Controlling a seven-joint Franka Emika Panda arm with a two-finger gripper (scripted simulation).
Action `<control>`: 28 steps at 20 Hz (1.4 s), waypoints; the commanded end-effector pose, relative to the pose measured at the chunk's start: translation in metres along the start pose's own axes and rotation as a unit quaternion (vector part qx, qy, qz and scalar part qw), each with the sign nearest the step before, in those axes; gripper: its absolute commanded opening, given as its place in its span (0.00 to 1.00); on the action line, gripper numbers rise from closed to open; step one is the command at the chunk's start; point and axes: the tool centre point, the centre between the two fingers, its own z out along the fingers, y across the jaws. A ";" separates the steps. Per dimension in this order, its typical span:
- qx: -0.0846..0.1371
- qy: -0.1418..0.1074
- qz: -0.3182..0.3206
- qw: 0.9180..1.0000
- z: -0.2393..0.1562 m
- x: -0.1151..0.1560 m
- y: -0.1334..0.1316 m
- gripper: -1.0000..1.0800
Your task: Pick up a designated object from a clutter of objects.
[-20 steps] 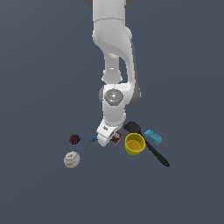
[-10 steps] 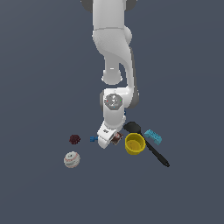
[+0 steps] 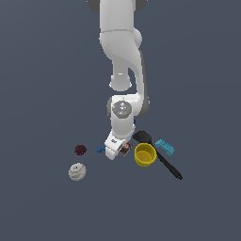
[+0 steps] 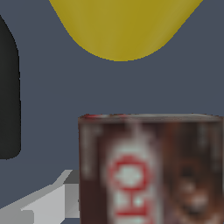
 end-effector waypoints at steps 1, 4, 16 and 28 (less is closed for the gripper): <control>0.000 0.000 0.000 1.000 -0.001 0.000 -0.001 0.00; 0.000 0.000 0.000 1.000 -0.006 0.003 -0.002 0.00; 0.000 0.000 0.000 1.000 -0.076 0.033 -0.028 0.00; 0.000 -0.001 -0.001 1.000 -0.202 0.087 -0.073 0.00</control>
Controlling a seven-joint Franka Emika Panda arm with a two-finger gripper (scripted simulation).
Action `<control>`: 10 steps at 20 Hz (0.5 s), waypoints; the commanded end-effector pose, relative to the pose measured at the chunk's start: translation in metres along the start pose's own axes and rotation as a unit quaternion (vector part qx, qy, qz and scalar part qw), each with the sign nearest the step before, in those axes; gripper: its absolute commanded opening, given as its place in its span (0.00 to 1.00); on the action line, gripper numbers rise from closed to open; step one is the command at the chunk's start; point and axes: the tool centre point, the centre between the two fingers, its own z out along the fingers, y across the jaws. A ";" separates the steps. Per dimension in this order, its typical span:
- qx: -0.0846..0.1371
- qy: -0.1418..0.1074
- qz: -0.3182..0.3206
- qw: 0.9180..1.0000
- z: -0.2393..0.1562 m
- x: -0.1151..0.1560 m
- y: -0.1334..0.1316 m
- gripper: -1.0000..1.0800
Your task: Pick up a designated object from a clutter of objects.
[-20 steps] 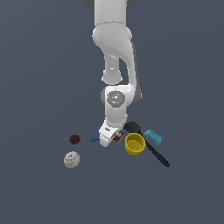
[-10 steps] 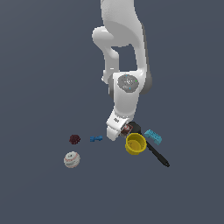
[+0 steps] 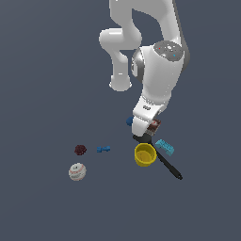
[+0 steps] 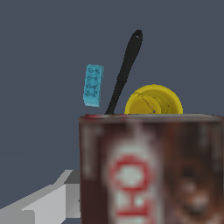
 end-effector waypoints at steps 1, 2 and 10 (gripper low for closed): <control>0.000 0.000 0.000 1.000 -0.027 0.011 -0.010 0.00; 0.000 0.000 0.000 1.000 -0.038 0.016 -0.013 0.00; 0.001 0.000 0.000 1.000 -0.120 0.053 -0.041 0.00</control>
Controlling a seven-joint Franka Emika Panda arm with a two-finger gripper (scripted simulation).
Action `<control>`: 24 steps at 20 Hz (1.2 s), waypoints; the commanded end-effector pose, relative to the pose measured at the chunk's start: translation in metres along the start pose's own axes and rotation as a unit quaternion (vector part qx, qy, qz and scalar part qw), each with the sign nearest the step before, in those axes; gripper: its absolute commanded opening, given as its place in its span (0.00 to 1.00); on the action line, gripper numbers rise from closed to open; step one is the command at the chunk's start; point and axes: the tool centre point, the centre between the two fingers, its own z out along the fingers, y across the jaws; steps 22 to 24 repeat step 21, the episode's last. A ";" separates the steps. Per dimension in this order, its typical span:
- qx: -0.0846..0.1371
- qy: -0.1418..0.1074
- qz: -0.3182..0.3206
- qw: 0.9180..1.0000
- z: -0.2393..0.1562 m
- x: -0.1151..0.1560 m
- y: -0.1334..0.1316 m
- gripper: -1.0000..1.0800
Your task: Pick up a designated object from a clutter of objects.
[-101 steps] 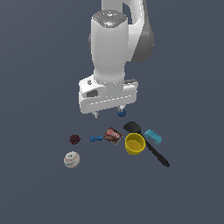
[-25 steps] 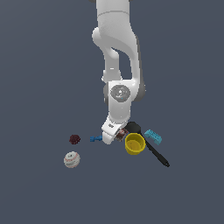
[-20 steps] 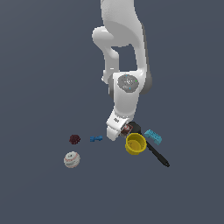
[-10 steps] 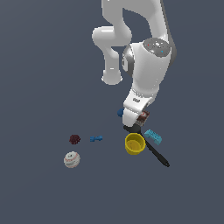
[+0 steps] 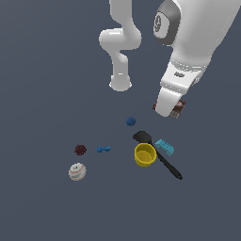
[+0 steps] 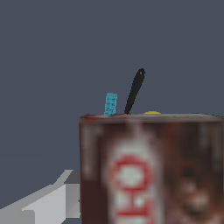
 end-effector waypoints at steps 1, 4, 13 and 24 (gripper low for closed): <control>0.000 0.000 0.000 1.000 -0.025 0.011 -0.009 0.00; 0.001 0.000 0.000 1.000 -0.051 0.023 -0.017 0.00; 0.001 0.000 0.001 1.000 -0.098 0.046 -0.030 0.00; 0.001 0.000 0.001 1.000 -0.110 0.053 -0.033 0.00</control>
